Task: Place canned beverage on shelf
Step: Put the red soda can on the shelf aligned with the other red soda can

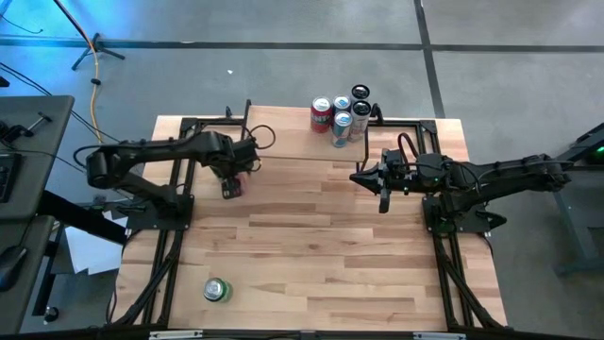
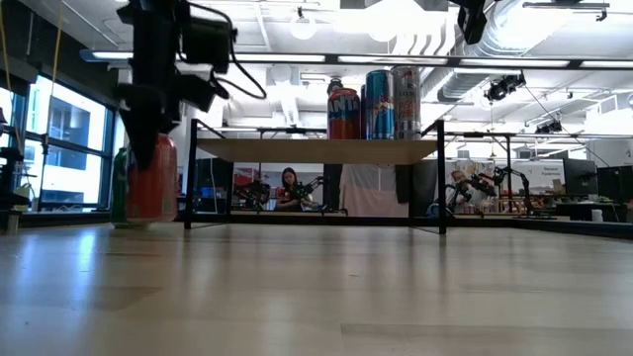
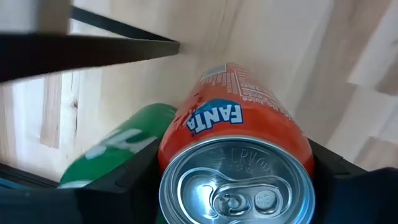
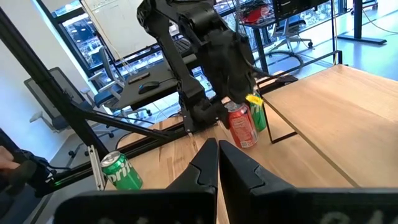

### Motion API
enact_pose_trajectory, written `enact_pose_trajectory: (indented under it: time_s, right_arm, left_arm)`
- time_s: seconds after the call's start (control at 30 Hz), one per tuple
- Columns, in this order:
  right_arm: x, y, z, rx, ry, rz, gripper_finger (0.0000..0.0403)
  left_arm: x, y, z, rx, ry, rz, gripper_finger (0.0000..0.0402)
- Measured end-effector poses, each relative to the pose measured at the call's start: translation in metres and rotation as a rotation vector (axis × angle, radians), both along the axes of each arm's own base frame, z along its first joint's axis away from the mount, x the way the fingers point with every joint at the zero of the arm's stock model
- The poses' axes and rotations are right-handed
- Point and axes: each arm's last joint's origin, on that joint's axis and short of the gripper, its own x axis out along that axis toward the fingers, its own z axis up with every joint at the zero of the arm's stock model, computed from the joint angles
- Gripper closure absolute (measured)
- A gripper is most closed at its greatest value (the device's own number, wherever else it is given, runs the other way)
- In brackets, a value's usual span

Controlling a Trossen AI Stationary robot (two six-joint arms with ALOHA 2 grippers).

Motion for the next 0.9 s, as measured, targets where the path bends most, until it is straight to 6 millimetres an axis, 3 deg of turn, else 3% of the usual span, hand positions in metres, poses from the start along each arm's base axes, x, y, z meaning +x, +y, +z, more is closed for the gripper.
enact_pose_trajectory:
  time_s: [0.27, 0.5, 0.6, 0.73, 0.9]
  right_arm:
    - [0.0, 0.0, 0.0, -0.021, 0.002, 0.002, 0.0403]
    - [0.0, 0.0, 0.0, -0.02, 0.002, 0.002, 0.0403]
    - [0.0, 0.0, 0.0, -0.022, 0.003, 0.002, 0.0403]
    - [0.0, 0.0, 0.0, -0.022, 0.003, 0.002, 0.0403]
    - [0.0, 0.0, 0.0, -0.021, 0.002, 0.015, 0.0403]
  left_arm:
    - [-0.022, -0.016, 0.039, -0.115, -0.167, 0.112, 0.0169]
    - [-0.025, -0.033, 0.117, -0.107, -0.485, 0.163, 0.0169]
    - [-0.019, -0.035, 0.159, -0.079, -0.603, 0.142, 0.0169]
    - [-0.003, -0.028, 0.204, 0.064, -0.61, 0.124, 0.0169]
    - [0.027, -0.004, 0.23, 0.227, -0.464, 0.086, 0.0169]
